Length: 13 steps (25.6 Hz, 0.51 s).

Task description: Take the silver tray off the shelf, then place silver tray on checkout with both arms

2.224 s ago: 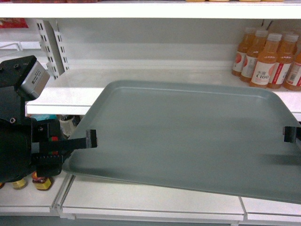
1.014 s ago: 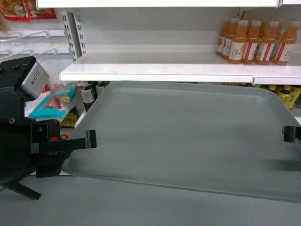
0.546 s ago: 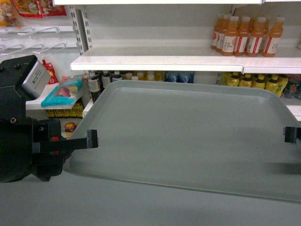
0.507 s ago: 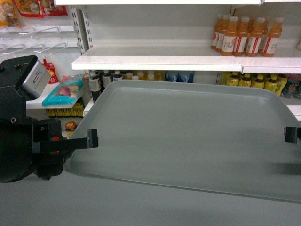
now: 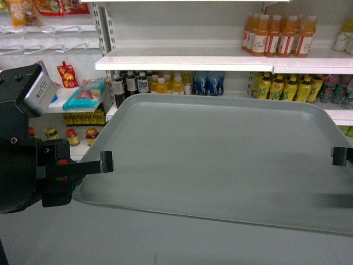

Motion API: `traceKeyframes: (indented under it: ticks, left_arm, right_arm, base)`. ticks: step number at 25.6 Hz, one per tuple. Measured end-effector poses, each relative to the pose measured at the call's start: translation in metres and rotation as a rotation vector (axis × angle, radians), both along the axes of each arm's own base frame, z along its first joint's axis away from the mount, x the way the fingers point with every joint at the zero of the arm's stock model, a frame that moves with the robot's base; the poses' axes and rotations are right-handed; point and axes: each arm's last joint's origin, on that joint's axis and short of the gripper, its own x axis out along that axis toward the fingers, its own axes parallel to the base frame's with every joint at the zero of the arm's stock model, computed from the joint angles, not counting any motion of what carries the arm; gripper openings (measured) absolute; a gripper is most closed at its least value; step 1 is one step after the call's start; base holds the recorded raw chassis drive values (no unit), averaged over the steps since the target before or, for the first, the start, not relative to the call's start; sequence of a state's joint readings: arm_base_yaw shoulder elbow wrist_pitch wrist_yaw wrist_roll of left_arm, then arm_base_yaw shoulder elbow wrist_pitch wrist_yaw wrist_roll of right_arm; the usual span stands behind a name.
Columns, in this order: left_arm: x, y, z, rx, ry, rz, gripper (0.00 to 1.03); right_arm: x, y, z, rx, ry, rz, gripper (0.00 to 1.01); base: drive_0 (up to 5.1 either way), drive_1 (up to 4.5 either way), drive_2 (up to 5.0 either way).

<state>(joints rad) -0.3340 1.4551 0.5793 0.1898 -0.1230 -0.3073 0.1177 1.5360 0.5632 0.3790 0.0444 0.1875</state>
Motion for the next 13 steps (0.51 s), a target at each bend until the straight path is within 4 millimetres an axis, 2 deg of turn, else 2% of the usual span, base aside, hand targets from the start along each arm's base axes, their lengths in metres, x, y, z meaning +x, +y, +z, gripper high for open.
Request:
traceKeyframes:
  ticks: [13]
  left_arm:
    - [-0.0001,-0.0001,-0.0001,0.0,0.002,-0.001,0.02]
  right_arm:
    - [-0.0004,-0.0004,-0.0007,-0.001,0.008,-0.001,0.03]
  base:
    - [0.1,-4.25,4.4]
